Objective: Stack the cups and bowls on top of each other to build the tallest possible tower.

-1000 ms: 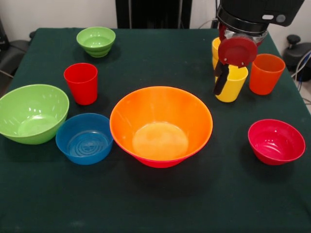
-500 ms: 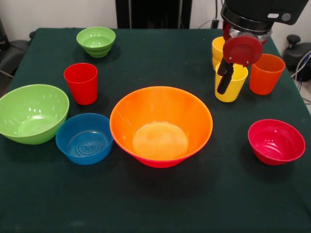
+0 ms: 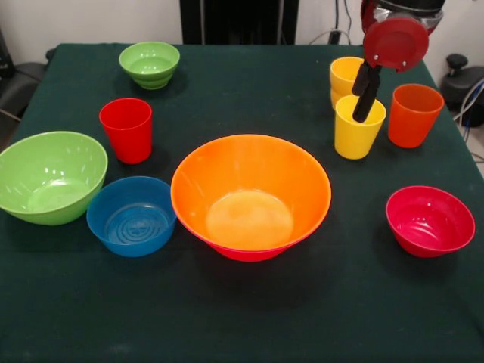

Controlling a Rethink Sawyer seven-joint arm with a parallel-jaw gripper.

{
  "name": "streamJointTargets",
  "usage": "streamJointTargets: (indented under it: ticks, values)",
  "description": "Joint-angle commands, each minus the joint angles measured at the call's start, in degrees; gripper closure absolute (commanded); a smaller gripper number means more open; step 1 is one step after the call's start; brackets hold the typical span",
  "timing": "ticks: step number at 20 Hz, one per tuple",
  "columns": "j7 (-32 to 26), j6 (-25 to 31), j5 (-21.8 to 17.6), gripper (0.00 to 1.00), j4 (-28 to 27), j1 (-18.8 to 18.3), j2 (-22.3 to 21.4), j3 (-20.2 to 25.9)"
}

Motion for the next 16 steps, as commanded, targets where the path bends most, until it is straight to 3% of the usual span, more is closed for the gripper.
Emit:
streamJointTargets:
  ticks: [1, 16]
  values:
    - [1.44, -1.59, -0.36, 0.00, 7.59, 0.47, -0.26, 8.09]
    - [2.89, -0.79, -0.47, 0.00, 4.97, 0.67, 1.66, 7.91]
